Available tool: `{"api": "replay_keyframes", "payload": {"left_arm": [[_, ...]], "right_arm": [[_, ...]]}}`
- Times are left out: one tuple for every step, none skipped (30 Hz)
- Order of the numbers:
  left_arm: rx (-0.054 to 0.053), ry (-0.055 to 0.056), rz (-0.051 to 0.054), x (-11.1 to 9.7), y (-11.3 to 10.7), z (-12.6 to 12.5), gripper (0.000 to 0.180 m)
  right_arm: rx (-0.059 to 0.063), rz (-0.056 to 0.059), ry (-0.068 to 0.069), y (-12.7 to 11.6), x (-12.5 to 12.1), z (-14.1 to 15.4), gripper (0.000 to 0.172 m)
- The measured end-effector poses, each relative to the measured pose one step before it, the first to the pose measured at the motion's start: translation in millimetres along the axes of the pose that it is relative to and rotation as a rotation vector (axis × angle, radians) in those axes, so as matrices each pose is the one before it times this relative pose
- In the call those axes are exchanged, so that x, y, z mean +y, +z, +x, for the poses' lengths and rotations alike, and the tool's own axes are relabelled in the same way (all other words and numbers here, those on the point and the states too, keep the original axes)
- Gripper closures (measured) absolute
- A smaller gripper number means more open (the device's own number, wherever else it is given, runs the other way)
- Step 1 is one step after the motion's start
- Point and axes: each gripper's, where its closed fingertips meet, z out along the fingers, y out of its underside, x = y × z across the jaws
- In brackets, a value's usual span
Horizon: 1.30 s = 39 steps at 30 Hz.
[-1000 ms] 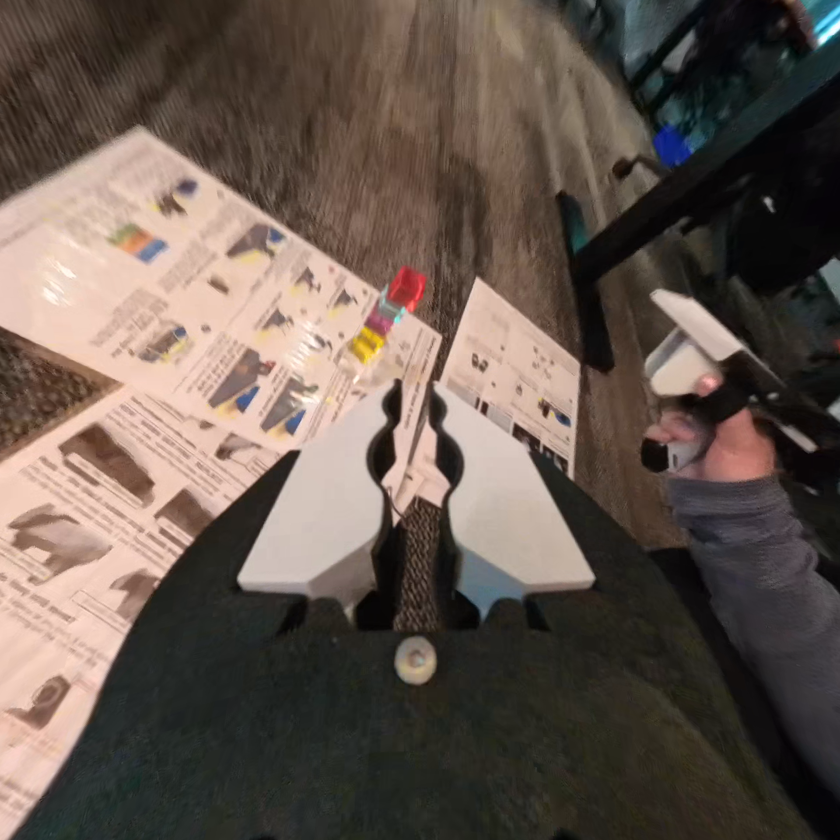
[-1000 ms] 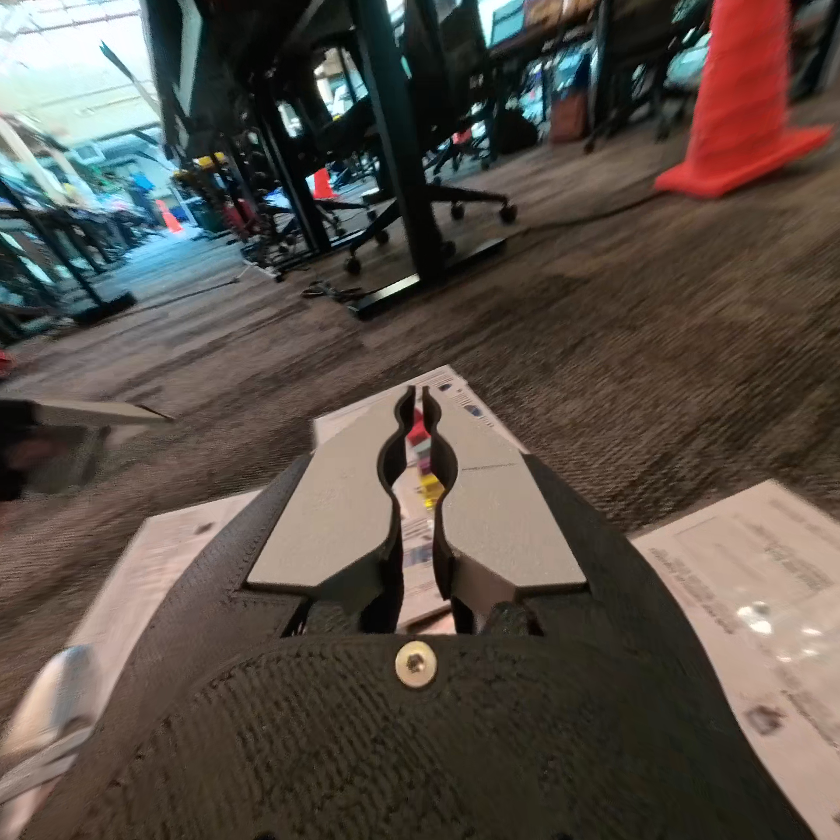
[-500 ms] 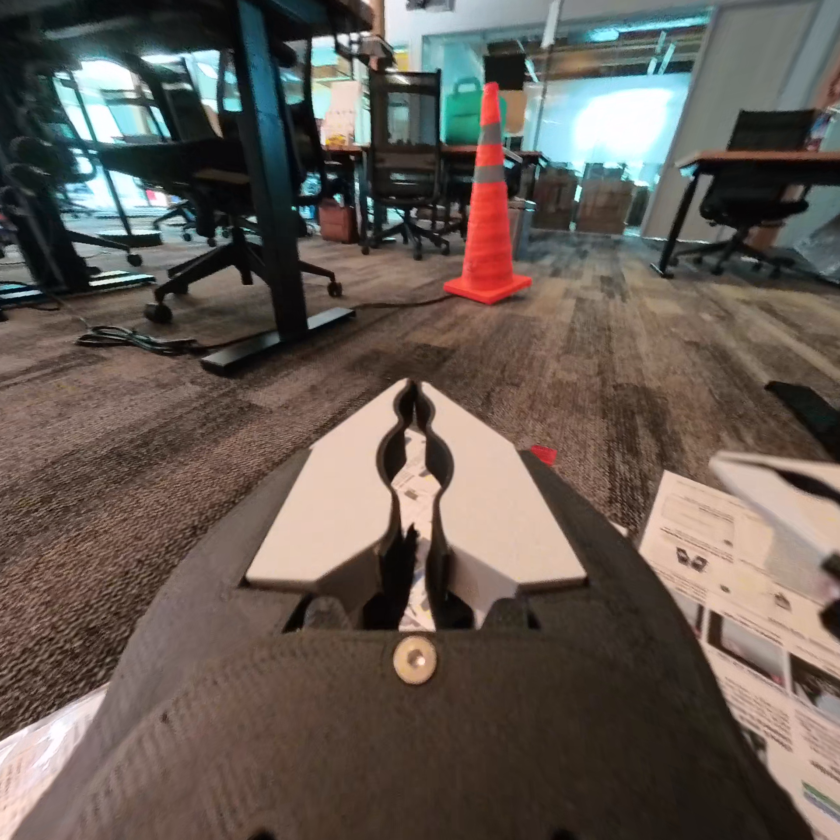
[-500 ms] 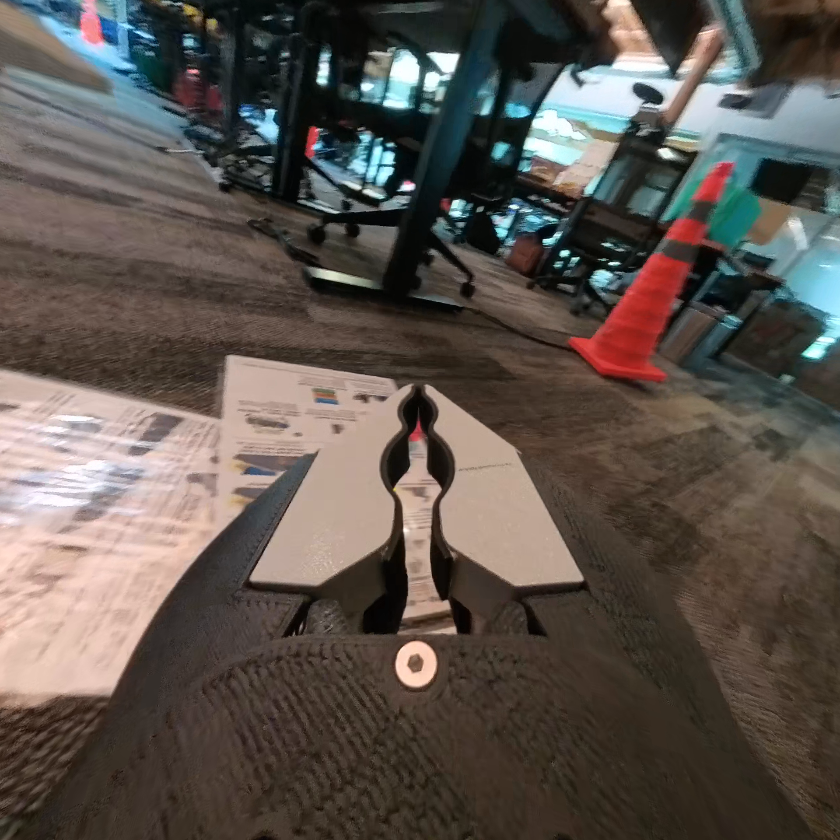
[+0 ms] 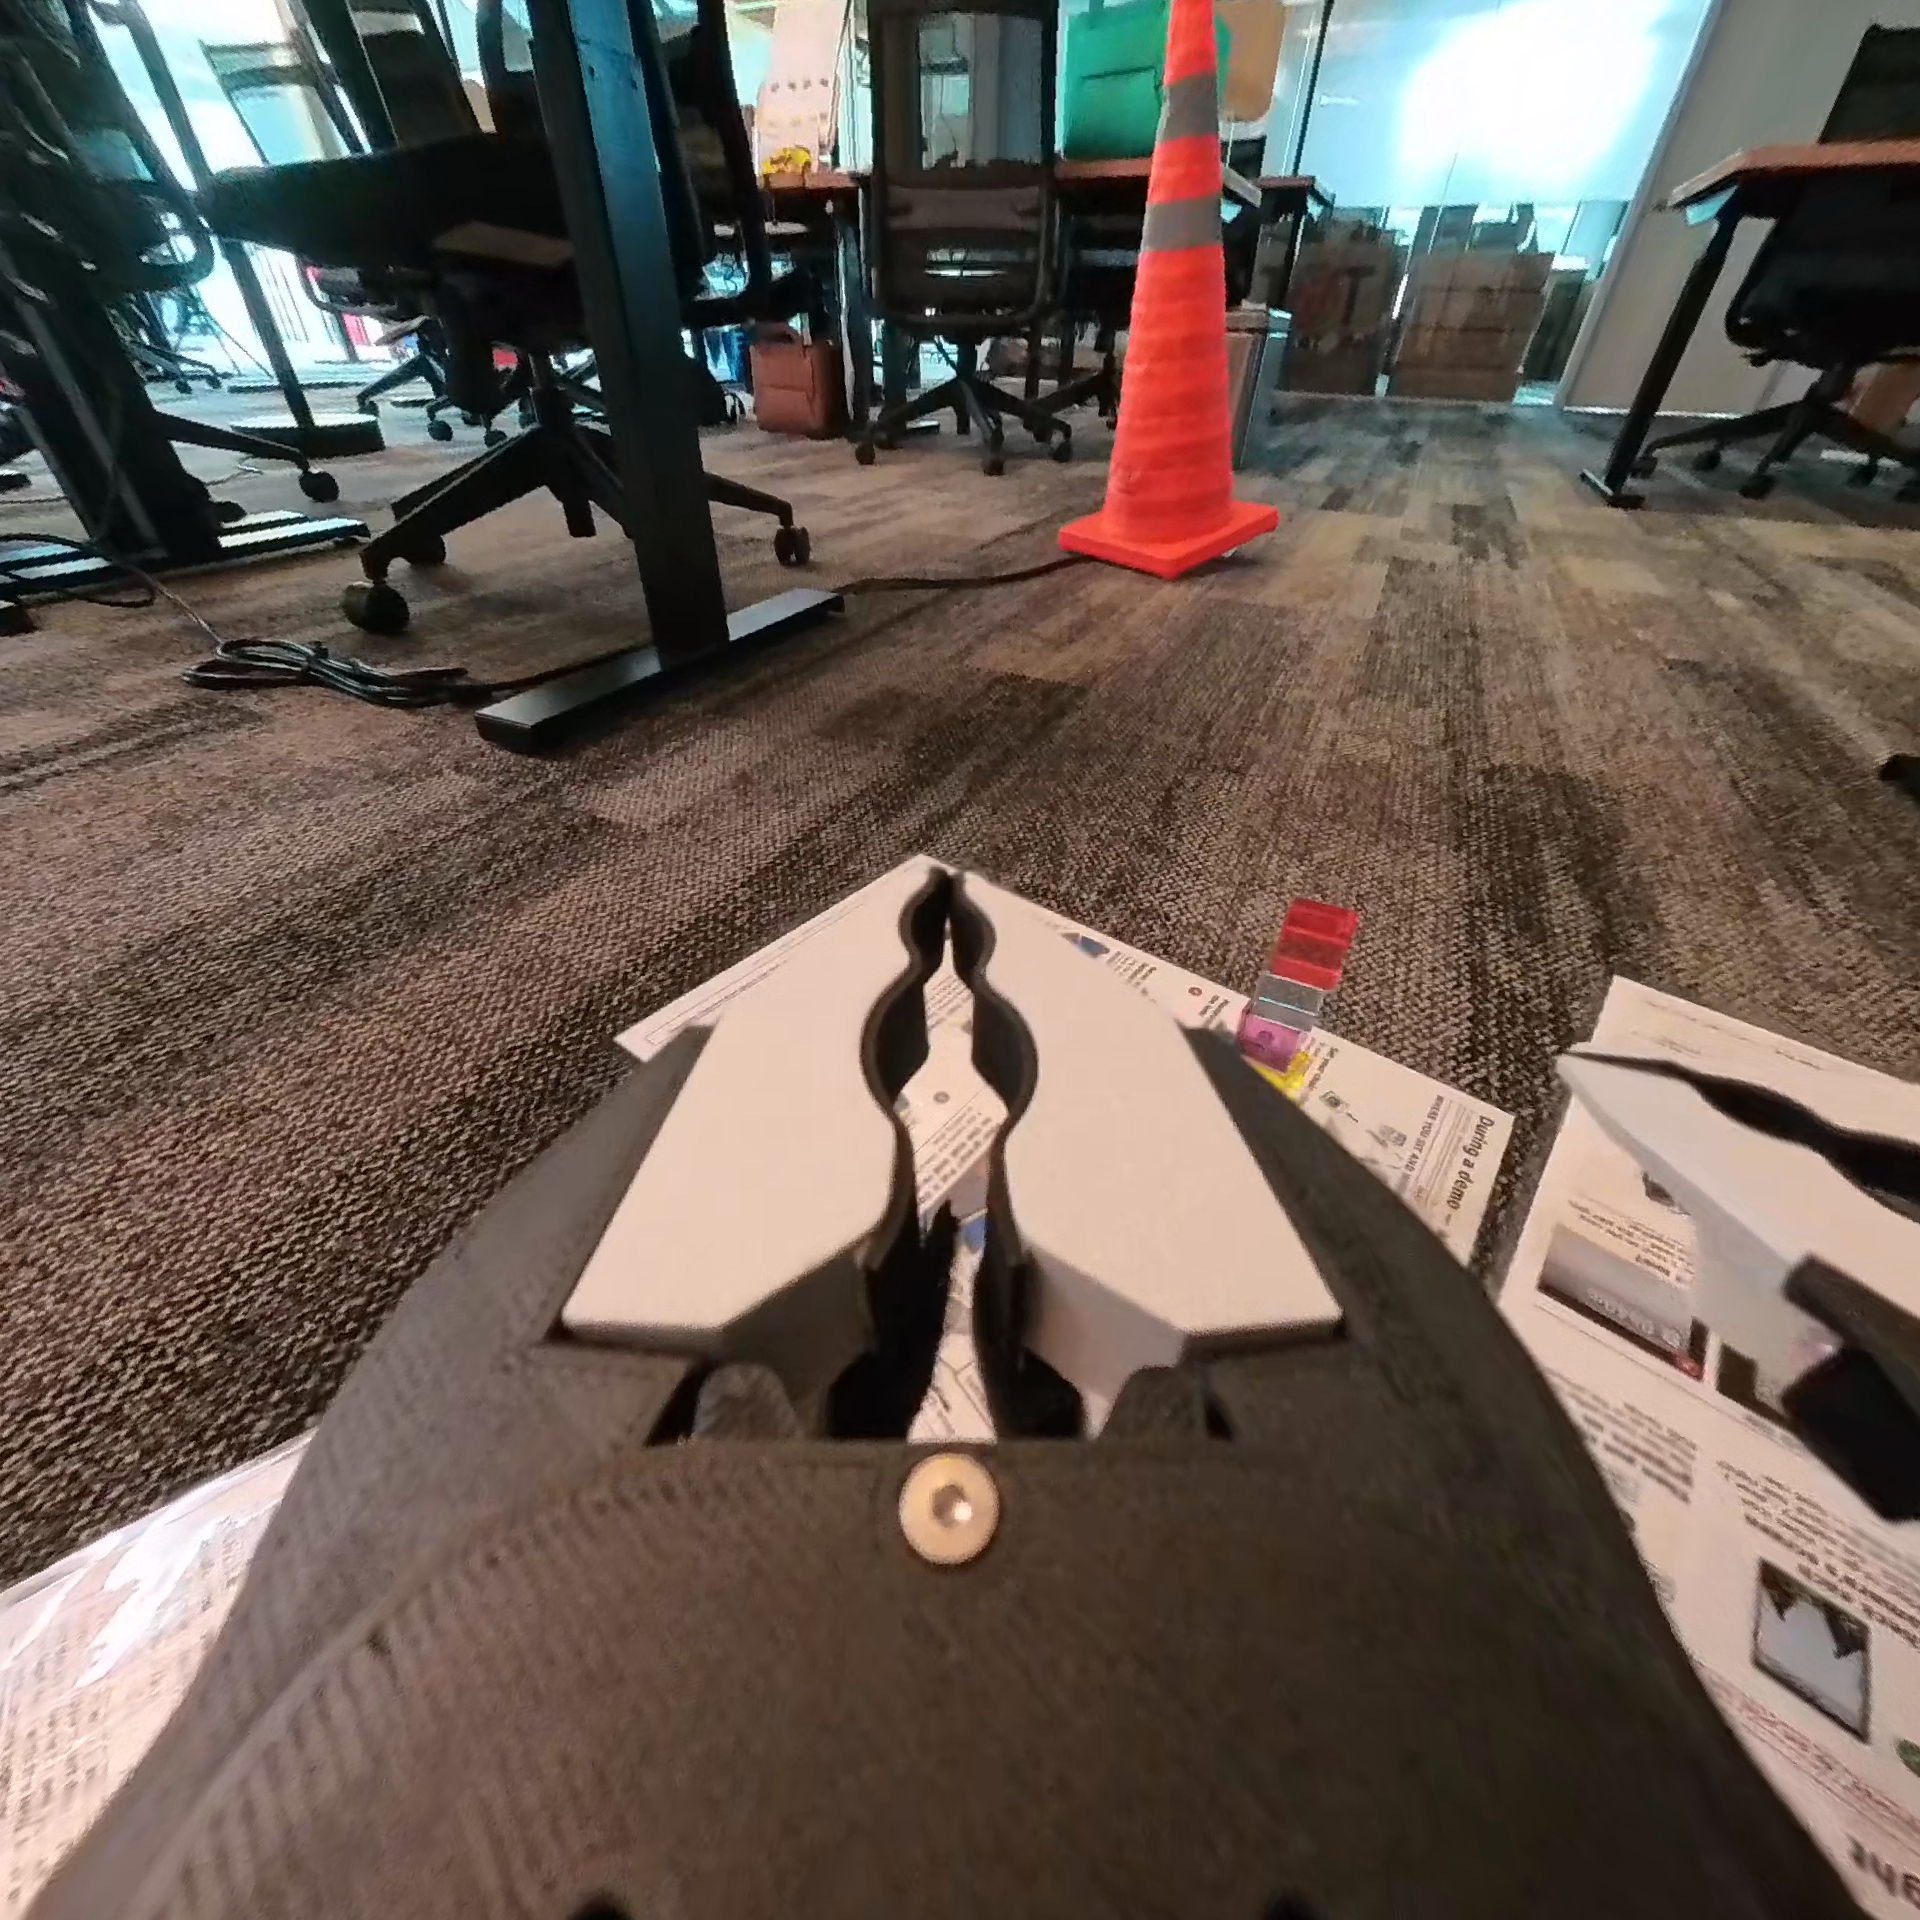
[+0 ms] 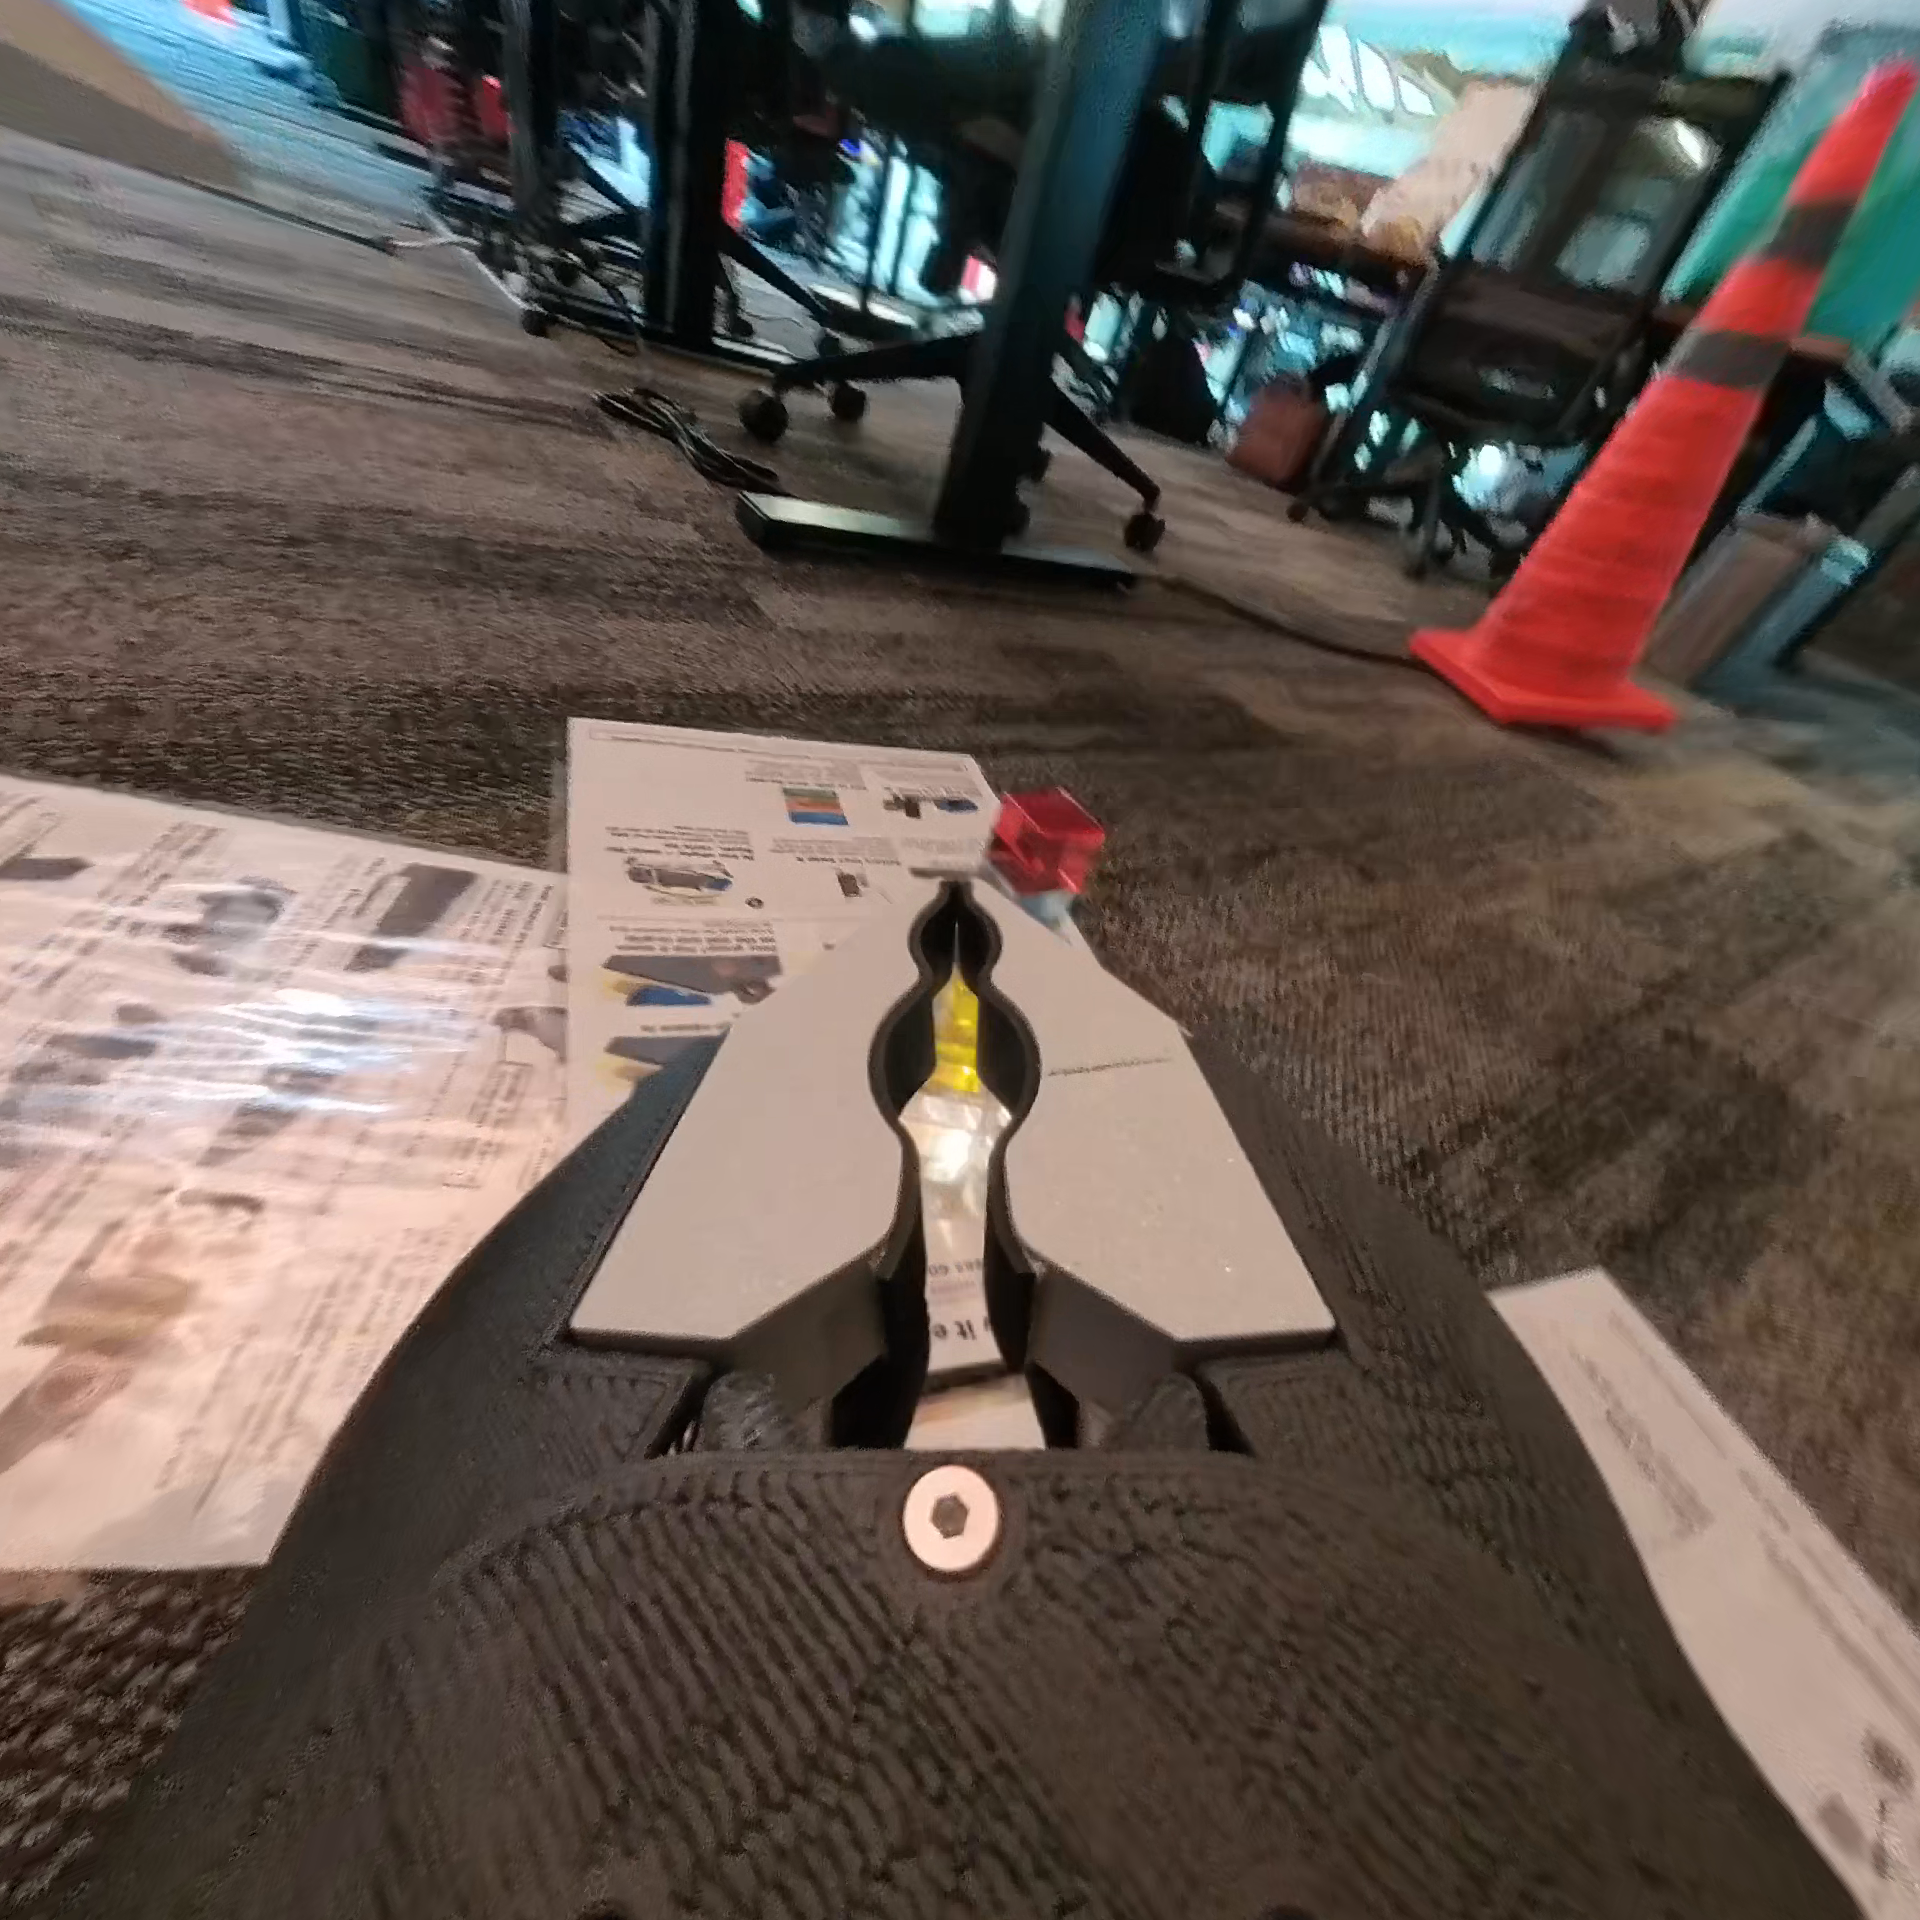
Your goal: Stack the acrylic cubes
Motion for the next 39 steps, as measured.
{"api": "replay_keyframes", "payload": {"left_arm": [[-0.0069,-0.0033,0.0011,-1.78,-0.03,-2.5,0.18],[-0.0081,-0.006,0.0112,-4.79,-1.09,-3.19,0.18],[-0.0083,-0.0076,0.0208,-7.27,-2.01,-3.58,0.18],[-0.0082,-0.0075,0.0266,-8.54,-2.5,-3.86,0.18],[-0.0099,-0.0058,0.0268,-8.61,-2.46,-4.18,0.18],[-0.0127,-0.0036,0.0226,-7.54,-2.06,-4.69,0.18],[-0.0114,-0.0015,0.0172,-6.24,-1.45,-4.56,0.18],[-0.0076,0.0016,0.0128,-4.9,-0.69,-3.8,0.18],[-0.006,0.0049,0.0091,-3.34,-0.03,-3.44,0.18],[-0.0071,0.0058,0.0023,-1.6,0.46,-3.2,0.18],[-0.0075,0.0055,-0.0026,-0.05,0.78,-3.07,0.18],[-0.0077,0.003,-0.002,0.39,0.86,-2.66,0.18],[-0.0036,-0.0013,-0.0024,0.87,1.24,-1.88,0.18],[-0.001,-0.0065,-0.0059,1.58,1.48,-1.17,0.18],[-0.0011,-0.0089,-0.0075,1.79,1.71,-1.16,0.18],[-0.0013,-0.0094,-0.007,1.69,1.59,-0.9,0.18],[-0.0007,-0.0106,-0.0053,1.31,1.33,-0.87,0.18],[0.0006,-0.0116,-0.0031,0.85,0.91,-0.66,0.18],[0.0008,-0.0112,-0.0012,0.64,0.57,-0.86,0.18],[-0.0007,-0.0103,-0.0016,0.57,0.41,-1.11,0.18],[-0.0012,-0.0099,-0.0031,0.55,0.28,-1.32,0.18],[-0.0017,-0.0079,-0.0028,0.29,0.03,-1.45,0.18],[-0.003,-0.005,-0.0005,0.07,0.0,-1.74,0.18],[-0.0037,-0.0016,0.0013,-0.28,0.02,-1.9,0.18],[-0.0061,-0.0001,0.001,-0.55,-0.02,-2.44,0.18],[-0.0069,-0.0005,0.0017,-0.98,-0.01,-2.76,0.18],[-0.0058,-0.0011,0.0032,-1.55,-0.09,-2.92,0.18],[-0.0066,-0.0001,0.0046,-2.07,-0.36,-3.22,0.18],[-0.0109,0.0032,0.007,-2.87,-0.85,-4.24,0.18],[-0.0149,0.0015,0.0072,-2.97,-1.16,-5.21,0.18],[-0.0125,-0.0063,0.0079,-3.07,-1.5,-5.09,0.18],[-0.0082,-0.0127,0.0089,-3.12,-1.56,-4.49,0.18],[-0.0083,-0.0158,0.0082,-2.81,-1.51,-4.41,0.18],[-0.0088,-0.0166,0.0069,-2.37,-1.34,-4.26,0.18],[-0.0071,-0.0153,0.0053,-2.05,-1.02,-3.81,0.18],[-0.0068,-0.0118,0.0042,-1.95,-0.81,-3.53,0.18],[-0.0078,-0.0084,0.0045,-2.02,-0.71,-3.32,0.18],[-0.0073,-0.0075,0.0059,-2.3,-0.84,-3.0,0.18],[-0.0055,-0.0053,0.0076,-2.37,-0.96,-2.49,0.18]], "right_arm": [[0.0258,-0.0261,0.0329,4.55,9.0,9.01,0.172],[0.0179,-0.0251,0.0331,5.79,9.34,7.94,0.172],[0.0083,-0.025,0.0293,7.07,9.87,6.62,0.172],[0.0134,-0.0248,0.0245,8.39,10.22,7.68,0.172],[0.0198,-0.0217,0.029,9.66,9.82,8.94,0.172],[0.012,-0.0191,0.0351,11.02,9.08,8.24,0.172],[-0.0006,-0.0187,0.0406,11.46,8.36,6.91,0.172],[-0.0129,-0.0162,0.043,11.4,6.92,5.7,0.172],[-0.0155,-0.0171,0.0414,10.63,6.34,5.39,0.172],[-0.0202,-0.0212,0.0396,9.83,6.6,4.3,0.172],[-0.0234,-0.0295,0.0344,9.16,7.7,3.17,0.172],[-0.0167,-0.0307,0.0261,8.1,8.31,3.26,0.172],[-0.0218,-0.0265,0.0231,7.29,8.29,1.58,0.172],[-0.0131,-0.0263,0.0212,6.38,8.31,1.84,0.172],[-0.0047,-0.0174,0.0123,5.47,7.03,1.93,0.172],[-0.0097,-0.0164,0.0104,5.45,6.43,0.01,0.172],[-0.0068,-0.0166,0.0048,5.37,5.5,-0.6,0.172],[0.0006,-0.0177,-0.0025,4.95,3.42,-0.3,0.172],[0.0021,-0.0129,-0.0031,4.4,-0.36,-0.55,0.172],[-0.0077,0.0112,-0.0067,4.29,-4.92,-2.6,0.172],[-0.0114,0.0011,-0.0103,4.47,-3.42,-3.47,0.172],[0.0057,-0.027,-0.0218,4.41,1.55,-1.45,0.172],[-0.0155,-0.0321,-0.0237,4.22,4.0,-5.35,0.172],[-0.0883,-0.013,-0.0182,2.99,2.71,-17.02,0.172],[-0.1399,-0.0016,-0.029,0.38,1.16,-24.21,0.172],[-0.182,-0.0017,-0.0472,-0.67,0.93,-31.19,0.172],[-0.1102,-0.0169,-0.0581,0.66,2.74,-21.74,0.172],[-0.0134,-0.0204,-0.0551,-0.25,2.34,-7.2,0.172],[0.0133,0.0047,-0.0245,-2.06,-1.55,-1.64,0.172],[0.0073,0.019,0.0177,-3.27,-4.09,-0.23,0.172],[0.0002,0.022,0.0351,-4.21,-4.79,-0.08,0.172],[0.0076,0.0201,0.0248,-5.17,-4.17,0.73,0.172],[0.0139,0.01,0.0087,-5.5,-2.71,0.93,0.172],[0.0145,0.0012,-0.0013,-5.45,-1.6,0.34,0.172],[0.0136,0.0003,-0.0042,-5.32,-1.88,-0.34,0.172],[0.0173,0.0025,-0.002,-5.2,-2.95,-0.01,0.172],[0.0278,0.0058,-0.0023,-5.33,-4.4,1.42,0.172],[0.0415,0.0104,-0.0076,-5.91,-6.12,3.5,0.172],[0.0618,0.0136,-0.0155,-7.06,-7.79,6.78,0.172]]}}
